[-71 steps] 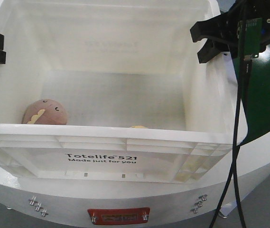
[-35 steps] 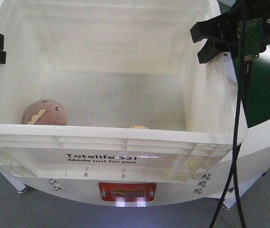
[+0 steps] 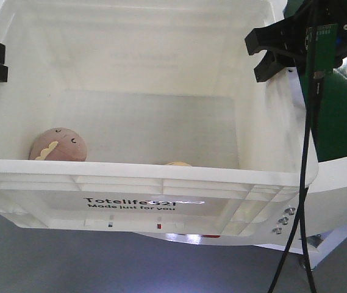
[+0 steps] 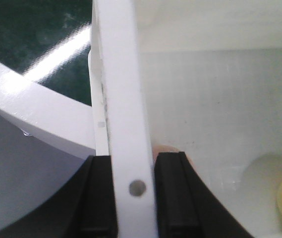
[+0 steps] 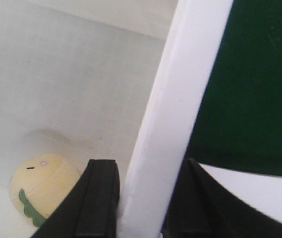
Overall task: Place moving items into box and shelve
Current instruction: 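Hold the crate raised while the base drives away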
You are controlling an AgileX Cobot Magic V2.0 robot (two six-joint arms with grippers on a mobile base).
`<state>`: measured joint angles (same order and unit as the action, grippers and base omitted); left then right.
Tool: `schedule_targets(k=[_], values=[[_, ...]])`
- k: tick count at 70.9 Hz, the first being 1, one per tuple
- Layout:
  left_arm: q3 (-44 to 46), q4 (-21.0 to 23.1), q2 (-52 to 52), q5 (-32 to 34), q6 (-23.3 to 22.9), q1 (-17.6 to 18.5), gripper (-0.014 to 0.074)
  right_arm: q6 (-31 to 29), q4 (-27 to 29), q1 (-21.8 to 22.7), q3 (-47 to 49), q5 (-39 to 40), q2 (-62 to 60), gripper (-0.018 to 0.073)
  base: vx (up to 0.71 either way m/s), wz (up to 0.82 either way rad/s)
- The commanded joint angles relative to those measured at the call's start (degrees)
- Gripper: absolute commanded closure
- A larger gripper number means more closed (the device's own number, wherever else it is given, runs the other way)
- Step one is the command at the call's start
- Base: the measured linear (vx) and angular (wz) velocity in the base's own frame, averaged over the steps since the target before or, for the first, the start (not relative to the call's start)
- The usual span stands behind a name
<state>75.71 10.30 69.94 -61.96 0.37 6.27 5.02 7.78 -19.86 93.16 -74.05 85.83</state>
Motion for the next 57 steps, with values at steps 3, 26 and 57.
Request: schedule_targets(k=[3, 26, 57], values=[[2.44, 7.36, -2.31, 8.14, -0.37, 0.7, 0.0601, -2.26, 7.79, -0.48, 2.28, 5.56, -3.07, 0.0562, -0.09, 0.27], [2.44, 7.36, -2.31, 8.14, -0.37, 0.7, 0.0601, -2.26, 7.79, -0.48, 2.28, 5.56, -3.07, 0.0562, -0.08, 0.33], [2.44, 7.36, -2.31, 8.14, -0.37, 0.7, 0.0601, -2.26, 7.79, -0.48, 2.28, 5.56, -3.07, 0.0562, -0.1, 0.38]])
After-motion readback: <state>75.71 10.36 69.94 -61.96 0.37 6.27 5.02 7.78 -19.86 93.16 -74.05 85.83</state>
